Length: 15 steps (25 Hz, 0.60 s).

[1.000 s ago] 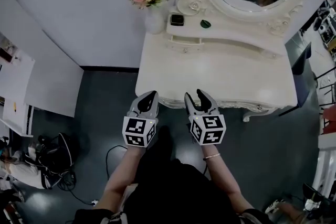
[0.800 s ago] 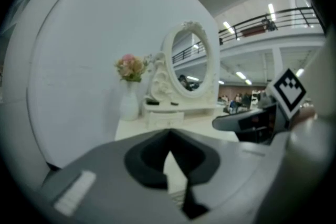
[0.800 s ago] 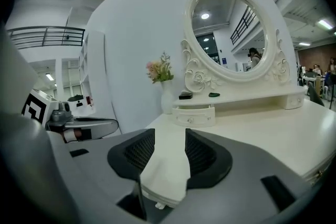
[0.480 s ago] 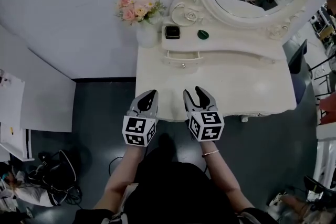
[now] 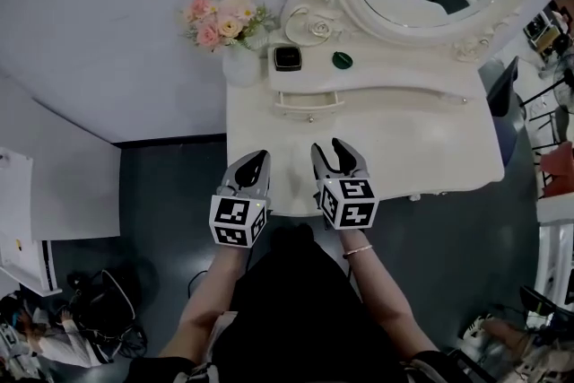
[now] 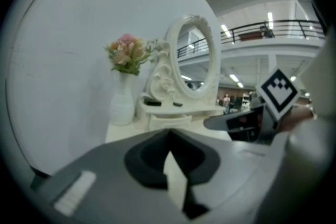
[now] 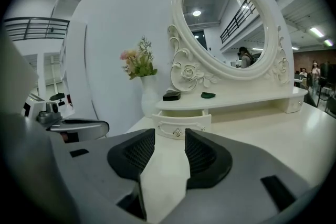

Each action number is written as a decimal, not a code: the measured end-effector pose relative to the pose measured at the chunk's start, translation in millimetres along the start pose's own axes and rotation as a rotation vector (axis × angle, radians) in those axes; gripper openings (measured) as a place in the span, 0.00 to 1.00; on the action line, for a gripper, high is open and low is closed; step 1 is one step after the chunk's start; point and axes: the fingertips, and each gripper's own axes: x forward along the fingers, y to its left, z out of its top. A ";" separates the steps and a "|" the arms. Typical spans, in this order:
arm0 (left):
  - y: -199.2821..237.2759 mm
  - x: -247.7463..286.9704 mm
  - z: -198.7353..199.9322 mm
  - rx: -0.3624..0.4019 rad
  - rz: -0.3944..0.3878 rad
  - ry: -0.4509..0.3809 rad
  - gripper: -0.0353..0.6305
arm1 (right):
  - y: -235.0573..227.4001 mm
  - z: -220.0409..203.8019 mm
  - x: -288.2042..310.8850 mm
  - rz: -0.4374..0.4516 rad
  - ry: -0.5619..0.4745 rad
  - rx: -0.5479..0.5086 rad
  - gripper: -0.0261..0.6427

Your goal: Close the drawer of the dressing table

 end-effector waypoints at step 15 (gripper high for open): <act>27.9 30.6 3.0 -0.021 0.045 0.020 0.06 | -20.2 3.8 58.7 -0.034 0.063 -0.022 0.28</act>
